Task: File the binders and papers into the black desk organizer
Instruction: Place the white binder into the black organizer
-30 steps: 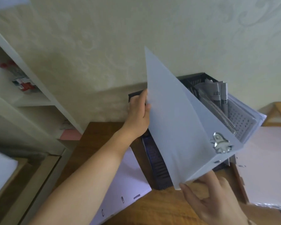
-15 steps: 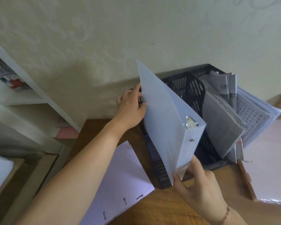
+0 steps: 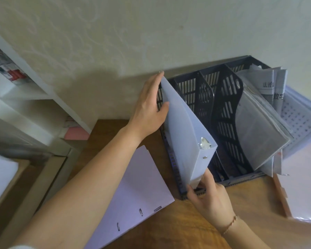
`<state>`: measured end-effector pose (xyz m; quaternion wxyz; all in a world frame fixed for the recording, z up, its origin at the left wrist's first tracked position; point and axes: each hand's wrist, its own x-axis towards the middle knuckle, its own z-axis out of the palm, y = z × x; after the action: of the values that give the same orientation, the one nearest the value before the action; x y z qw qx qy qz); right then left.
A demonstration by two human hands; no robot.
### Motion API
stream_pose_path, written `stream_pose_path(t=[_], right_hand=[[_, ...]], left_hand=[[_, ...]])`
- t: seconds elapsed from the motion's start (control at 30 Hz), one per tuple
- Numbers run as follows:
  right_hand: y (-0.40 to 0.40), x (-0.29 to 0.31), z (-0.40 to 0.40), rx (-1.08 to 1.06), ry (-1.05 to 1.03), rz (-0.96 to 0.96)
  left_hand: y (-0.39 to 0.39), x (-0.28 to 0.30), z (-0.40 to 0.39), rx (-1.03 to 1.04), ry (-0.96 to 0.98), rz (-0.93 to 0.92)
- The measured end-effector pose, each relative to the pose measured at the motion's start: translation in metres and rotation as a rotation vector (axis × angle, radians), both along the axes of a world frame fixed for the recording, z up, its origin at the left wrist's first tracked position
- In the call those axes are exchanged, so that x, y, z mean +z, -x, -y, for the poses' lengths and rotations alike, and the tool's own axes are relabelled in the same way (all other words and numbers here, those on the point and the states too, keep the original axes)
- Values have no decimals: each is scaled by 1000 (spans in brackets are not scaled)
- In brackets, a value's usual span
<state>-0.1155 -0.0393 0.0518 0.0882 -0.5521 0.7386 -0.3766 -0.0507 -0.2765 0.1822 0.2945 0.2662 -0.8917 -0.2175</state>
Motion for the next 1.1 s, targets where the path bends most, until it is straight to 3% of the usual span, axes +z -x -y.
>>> stream_pose_path(t=[0.43, 0.53, 0.63, 0.73, 0.9, 1.0, 1.1], right_hand=[[-16, -19, 4, 75, -52, -131], [-5, -28, 6, 156, -84, -156], [17, -41, 8, 313, -118, -323], [29, -42, 10, 415, -254, -294], [24, -37, 6, 380, -274, -312], [19, -40, 7, 289, -291, -402], [15, -38, 13, 238, -347, -454]], left_hand=[[-6, -7, 5, 0, 96, 22], [-7, -6, 5, -29, 106, 40], [-10, -8, 5, -65, 171, 64], [-14, -9, 3, -123, 279, 53], [-30, -3, -17, -382, 607, 21], [-33, -5, -30, -530, 606, 42], [-33, -9, -35, -517, 534, 54]])
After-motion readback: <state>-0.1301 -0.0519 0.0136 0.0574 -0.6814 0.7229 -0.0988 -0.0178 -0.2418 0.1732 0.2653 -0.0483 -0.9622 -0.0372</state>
